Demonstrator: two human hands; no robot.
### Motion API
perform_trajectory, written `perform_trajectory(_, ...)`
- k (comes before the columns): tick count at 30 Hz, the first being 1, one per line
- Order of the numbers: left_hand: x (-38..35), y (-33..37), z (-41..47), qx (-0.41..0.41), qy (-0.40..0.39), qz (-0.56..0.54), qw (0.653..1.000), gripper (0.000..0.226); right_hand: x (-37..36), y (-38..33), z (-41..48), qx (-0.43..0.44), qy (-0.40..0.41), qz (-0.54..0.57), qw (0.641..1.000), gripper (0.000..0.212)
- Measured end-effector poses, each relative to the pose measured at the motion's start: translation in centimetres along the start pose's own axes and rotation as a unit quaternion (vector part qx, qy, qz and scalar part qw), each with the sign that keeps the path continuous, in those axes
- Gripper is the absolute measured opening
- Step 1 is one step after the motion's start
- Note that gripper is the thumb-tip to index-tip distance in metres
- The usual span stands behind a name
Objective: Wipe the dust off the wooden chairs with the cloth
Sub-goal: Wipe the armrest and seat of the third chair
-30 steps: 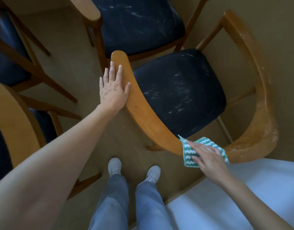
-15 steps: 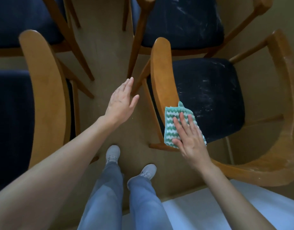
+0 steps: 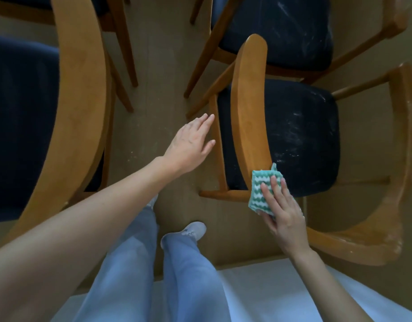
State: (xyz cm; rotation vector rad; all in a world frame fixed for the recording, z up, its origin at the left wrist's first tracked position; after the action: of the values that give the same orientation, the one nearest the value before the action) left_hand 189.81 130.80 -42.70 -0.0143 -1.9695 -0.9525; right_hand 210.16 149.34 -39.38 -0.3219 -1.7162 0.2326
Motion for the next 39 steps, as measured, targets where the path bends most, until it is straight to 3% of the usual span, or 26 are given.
perform_trajectory(5, 0.9, -1.5, -0.4, 0.025, 0.015, 0.017, 0.999, 0.06, -0.2, -3.4, 8.0, -0.033, 0.033, 0.008, 0.999, 0.063)
perform_trajectory(11, 1.6, -2.2, -0.3, 0.045, 0.028, 0.011, 0.999, 0.062, 0.7, -4.6, 14.1, -0.075, 0.013, -0.008, 0.997, 0.065)
perform_trajectory(18, 1.8, -1.4, 0.2, 0.029, 0.035, 0.003, 0.999, 0.063, -0.1, -3.2, 5.1, -0.08, 0.006, -0.046, 0.996, 0.072)
perform_trajectory(24, 1.4, -0.9, 0.2, 0.001, 0.021, 0.06, 0.998, 0.064, -0.7, -1.8, -0.8, -0.085, 0.005, -0.066, 0.994, 0.11)
perform_trajectory(31, 2.2, -2.0, 1.0, -0.005, 0.036, 0.123, 0.992, 0.063, 0.1, -4.1, 8.8, -0.051, -0.013, -0.065, 0.997, 0.077)
perform_trajectory(39, 3.6, -4.8, 0.7, 0.022, 0.038, 0.16, 0.986, 0.063, 3.3, -6.1, 26.6, -0.118, -0.007, -0.116, 0.986, 0.075)
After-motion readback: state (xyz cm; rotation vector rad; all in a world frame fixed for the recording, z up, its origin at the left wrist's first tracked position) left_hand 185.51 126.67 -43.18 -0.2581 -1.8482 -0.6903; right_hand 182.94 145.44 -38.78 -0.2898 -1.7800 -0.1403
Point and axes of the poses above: each hand's wrist, its own z-axis towards the middle knuckle, its own x-axis out of the back of the hand, y = z × x, the point moved 4 cm from there along z, towards the middle knuckle, and after that the axes turned 7 degrees about z, right-handed, at the moved point
